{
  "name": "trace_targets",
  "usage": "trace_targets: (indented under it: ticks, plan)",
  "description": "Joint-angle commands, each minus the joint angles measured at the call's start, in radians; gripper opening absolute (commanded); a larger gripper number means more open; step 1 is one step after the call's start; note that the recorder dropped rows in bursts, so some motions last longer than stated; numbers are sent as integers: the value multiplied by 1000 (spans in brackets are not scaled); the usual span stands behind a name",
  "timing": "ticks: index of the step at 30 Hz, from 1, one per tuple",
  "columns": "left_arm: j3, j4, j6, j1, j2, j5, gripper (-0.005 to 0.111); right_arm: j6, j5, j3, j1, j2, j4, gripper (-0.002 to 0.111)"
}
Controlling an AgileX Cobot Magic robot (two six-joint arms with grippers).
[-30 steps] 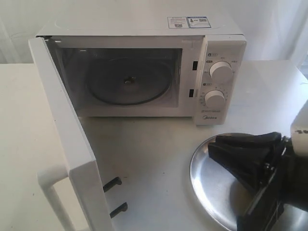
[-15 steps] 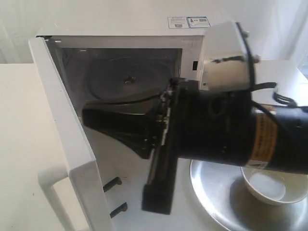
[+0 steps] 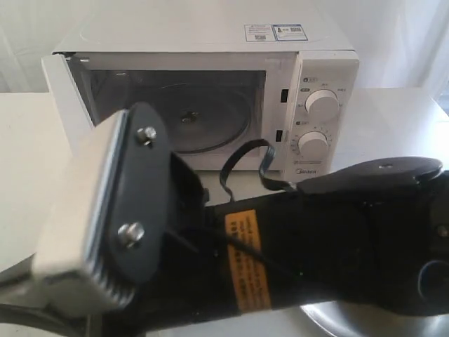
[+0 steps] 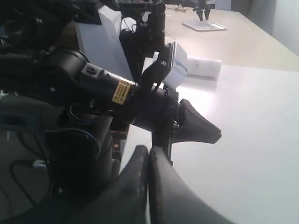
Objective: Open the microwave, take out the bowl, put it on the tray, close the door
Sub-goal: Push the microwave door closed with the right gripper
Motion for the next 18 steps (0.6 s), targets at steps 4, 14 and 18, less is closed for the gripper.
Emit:
trace_targets:
  ticks: [4, 14, 18]
  plan:
    - [3, -3, -6, -1, -2, -1, 0, -23, 526, -82, 135, -2, -7, 0]
    - [3, -3, -6, -1, -2, -1, 0, -22, 1223, -91, 219, -2, 56, 0]
    - [3, -3, -6, -1, -2, -1, 0, 68, 1616, -91, 189, 11, 14, 0]
